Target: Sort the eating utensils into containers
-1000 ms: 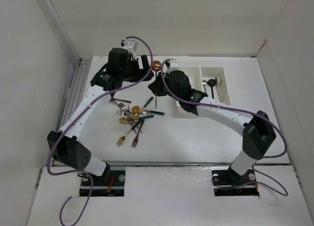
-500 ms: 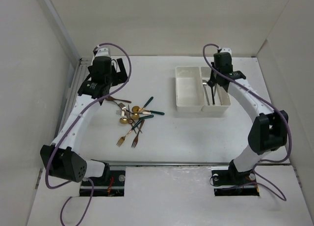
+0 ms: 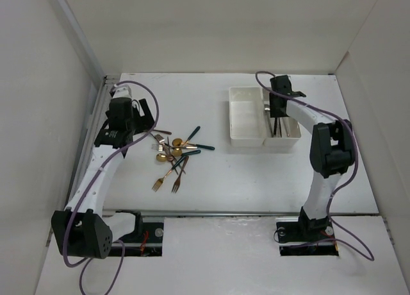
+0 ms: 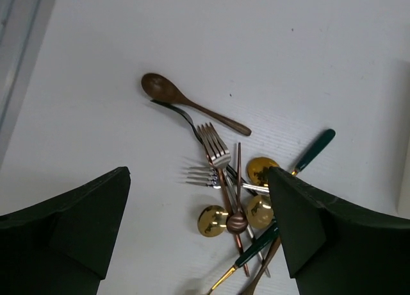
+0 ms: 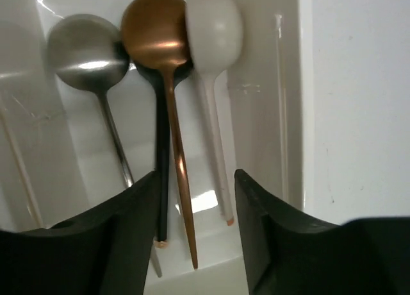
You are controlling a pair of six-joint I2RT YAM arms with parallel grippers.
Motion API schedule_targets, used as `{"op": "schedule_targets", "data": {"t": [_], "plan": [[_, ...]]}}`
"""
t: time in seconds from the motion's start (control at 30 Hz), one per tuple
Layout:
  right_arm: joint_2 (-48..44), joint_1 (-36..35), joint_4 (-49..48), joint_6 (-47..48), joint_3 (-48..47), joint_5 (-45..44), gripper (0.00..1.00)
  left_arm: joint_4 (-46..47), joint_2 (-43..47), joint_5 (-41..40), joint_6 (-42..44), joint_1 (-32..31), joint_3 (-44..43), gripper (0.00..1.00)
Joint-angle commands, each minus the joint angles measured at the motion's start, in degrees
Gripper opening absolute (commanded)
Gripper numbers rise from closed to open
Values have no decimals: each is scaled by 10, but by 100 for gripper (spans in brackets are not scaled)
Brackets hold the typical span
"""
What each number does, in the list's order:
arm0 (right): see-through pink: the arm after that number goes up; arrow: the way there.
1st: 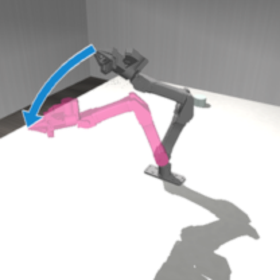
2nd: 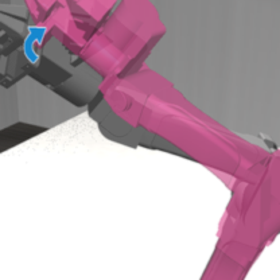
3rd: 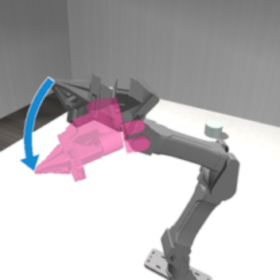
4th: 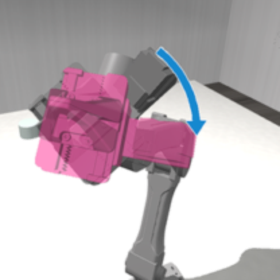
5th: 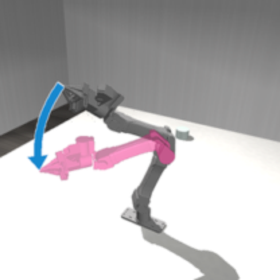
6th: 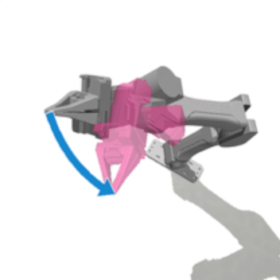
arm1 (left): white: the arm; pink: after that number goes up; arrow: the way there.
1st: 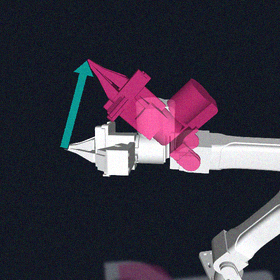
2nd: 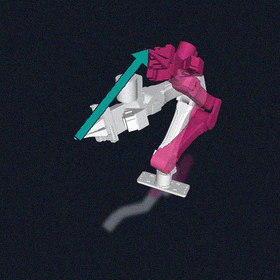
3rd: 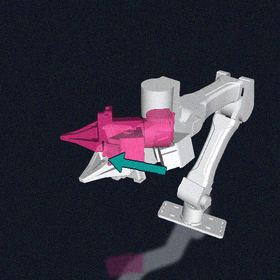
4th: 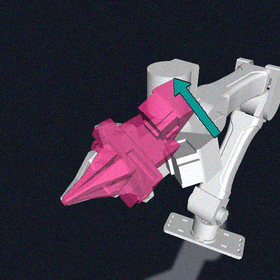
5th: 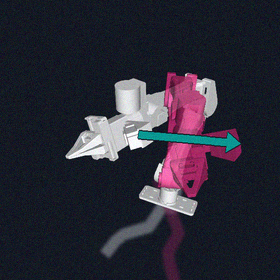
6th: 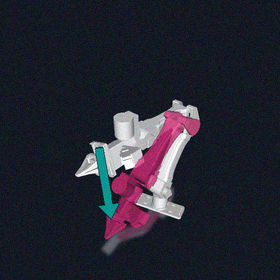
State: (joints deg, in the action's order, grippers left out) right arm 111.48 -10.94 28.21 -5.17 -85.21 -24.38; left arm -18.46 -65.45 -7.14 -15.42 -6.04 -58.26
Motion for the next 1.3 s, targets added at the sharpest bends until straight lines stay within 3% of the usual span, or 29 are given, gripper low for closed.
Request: {"op": "schedule_targets", "data": {"t": [0.0,0.07,0.17,0.4,0.6,0.83,0.97,1.13,1.27], "plan": [[-48,1,2,-9,-36,-21,56,18,16,49,-33,9,35,84],[-71,1,2,-14,-36,-26,63,18,-3,73,-66,9,57,81],[-121,1,2,-30,-36,-16,63,12,-44,87,-94,14,63,81],[-203,-63,-57,-35,1,3,64,-23,-210,62,-118,45,-26,80],[-241,-80,-78,-49,42,37,64,-9,-260,24,-113,57,-52,80],[-269,-85,-61,-99,94,37,64,-14,-287,78,-118,57,-74,78],[-282,-96,-70,-116,118,37,64,-3,-321,90,-113,57,-69,67],[-302,-117,-58,-128,123,15,64,-41,-361,74,-113,45,-98,65],[-307,-124,-70,-140,129,3,64,-54,-398,74,-124,45,-99,55]]}}
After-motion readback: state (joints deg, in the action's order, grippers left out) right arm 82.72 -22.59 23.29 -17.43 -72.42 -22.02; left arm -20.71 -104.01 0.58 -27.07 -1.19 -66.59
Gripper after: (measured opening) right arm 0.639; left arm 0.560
